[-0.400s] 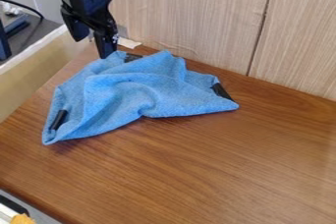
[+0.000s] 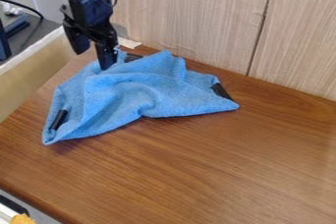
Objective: Unfold the cloth from top to bottom
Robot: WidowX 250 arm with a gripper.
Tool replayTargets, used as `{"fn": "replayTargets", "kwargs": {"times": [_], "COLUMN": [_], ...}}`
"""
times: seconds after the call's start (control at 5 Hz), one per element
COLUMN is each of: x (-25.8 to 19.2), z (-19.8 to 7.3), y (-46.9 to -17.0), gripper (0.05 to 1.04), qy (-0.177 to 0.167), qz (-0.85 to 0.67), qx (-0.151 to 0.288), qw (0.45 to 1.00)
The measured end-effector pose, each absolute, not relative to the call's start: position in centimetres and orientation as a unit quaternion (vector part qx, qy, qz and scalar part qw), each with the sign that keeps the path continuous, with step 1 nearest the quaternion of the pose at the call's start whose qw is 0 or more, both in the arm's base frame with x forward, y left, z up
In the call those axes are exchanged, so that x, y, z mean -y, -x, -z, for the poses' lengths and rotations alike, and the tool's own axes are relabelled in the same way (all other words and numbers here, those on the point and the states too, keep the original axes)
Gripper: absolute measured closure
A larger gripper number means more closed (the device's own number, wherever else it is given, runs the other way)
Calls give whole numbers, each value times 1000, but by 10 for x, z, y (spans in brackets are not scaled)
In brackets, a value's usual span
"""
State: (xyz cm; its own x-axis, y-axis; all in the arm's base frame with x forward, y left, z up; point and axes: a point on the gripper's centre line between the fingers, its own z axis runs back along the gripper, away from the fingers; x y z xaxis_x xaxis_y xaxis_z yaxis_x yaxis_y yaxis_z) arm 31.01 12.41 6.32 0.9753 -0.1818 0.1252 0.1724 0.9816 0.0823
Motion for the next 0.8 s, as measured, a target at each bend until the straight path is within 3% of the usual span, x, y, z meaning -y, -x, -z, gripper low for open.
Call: {"fn": "replayTargets", "kwargs": {"times": [0.4,0.8], "x": [-135,-120], "z": [-20,-5], "y": [-311,-324], "gripper": [83,83], "qy": [31,41], "qz": [81,137], "qx": [17,21], "qw": [996,990]}}
